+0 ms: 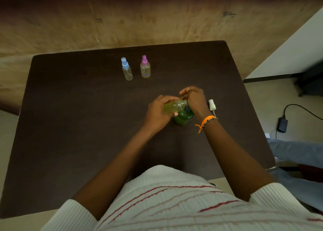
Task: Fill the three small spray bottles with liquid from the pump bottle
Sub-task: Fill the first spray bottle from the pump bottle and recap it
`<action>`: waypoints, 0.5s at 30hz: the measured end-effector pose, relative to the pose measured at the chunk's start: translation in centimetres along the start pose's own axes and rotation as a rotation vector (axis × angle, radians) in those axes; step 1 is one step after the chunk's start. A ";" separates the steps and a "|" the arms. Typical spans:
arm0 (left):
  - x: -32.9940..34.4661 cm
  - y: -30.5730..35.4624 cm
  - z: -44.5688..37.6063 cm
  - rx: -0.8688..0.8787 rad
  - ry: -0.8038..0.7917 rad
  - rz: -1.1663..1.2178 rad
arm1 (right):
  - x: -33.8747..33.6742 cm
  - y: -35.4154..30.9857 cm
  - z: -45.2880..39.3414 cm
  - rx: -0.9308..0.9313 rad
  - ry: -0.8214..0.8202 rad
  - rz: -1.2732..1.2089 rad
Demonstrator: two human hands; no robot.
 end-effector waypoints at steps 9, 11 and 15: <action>-0.3 0.6 0.3 0.015 -0.001 0.021 | 0.5 -0.4 0.9 0.059 -0.125 -0.127; -0.3 0.7 0.3 0.014 -0.004 0.019 | 0.9 -0.3 1.2 0.130 -0.227 -0.147; -0.3 0.5 0.2 0.003 -0.007 0.026 | 1.0 -0.1 1.3 0.205 -0.264 -0.168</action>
Point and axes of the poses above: each hand's wrist, its own z-axis away from the middle knuckle, its own x-axis out of the palm, y = z × x, the point moved 8 cm from there along -z, towards the middle knuckle, and after that the axes turned 9 degrees about z, right-handed, at the moved point
